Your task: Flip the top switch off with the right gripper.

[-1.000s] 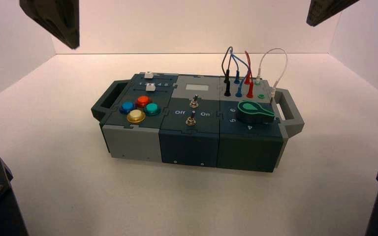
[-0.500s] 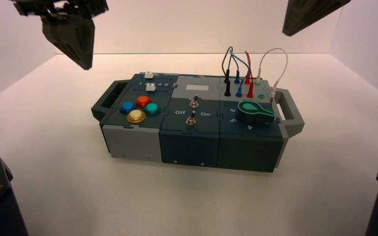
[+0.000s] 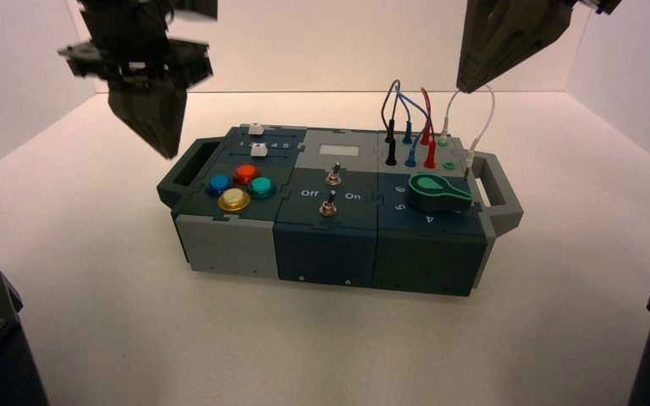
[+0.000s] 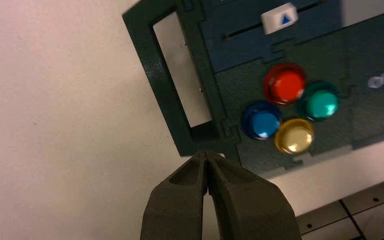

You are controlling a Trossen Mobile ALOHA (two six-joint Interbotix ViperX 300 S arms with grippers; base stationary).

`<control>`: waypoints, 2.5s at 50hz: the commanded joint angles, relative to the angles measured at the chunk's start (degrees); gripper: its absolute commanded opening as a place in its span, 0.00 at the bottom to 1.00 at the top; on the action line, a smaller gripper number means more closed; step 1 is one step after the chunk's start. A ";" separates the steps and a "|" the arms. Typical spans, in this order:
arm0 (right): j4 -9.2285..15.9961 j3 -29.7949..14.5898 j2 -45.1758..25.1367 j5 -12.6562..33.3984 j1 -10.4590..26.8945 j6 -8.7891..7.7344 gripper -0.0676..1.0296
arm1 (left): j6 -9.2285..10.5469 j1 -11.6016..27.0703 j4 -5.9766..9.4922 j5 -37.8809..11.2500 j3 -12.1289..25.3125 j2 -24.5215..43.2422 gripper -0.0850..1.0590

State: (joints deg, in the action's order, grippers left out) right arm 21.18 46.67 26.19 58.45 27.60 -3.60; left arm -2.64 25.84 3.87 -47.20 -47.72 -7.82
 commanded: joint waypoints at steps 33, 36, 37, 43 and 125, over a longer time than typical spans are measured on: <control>0.44 -1.14 -2.37 -3.25 0.26 -0.26 0.04 | -0.18 0.26 -1.14 5.98 4.75 8.35 0.05; 0.44 -1.23 -2.46 -3.43 0.26 -0.35 0.04 | -0.26 0.26 -1.49 6.06 5.10 9.32 0.05; 0.44 -1.14 -2.46 -3.60 0.35 -0.35 0.04 | -0.26 0.18 -1.58 6.06 5.27 9.93 0.05; 0.44 -1.14 -2.46 -3.69 0.35 -0.35 0.04 | -0.26 0.18 -1.76 6.06 5.45 10.81 0.05; 2.64 -7.82 -22.94 -13.54 7.82 4.57 0.04 | 0.79 0.00 -1.49 9.32 6.42 16.70 0.05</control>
State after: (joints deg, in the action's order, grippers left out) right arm 23.03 41.22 4.31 45.44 35.16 0.26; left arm -1.85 25.49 2.37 -38.76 -41.22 8.35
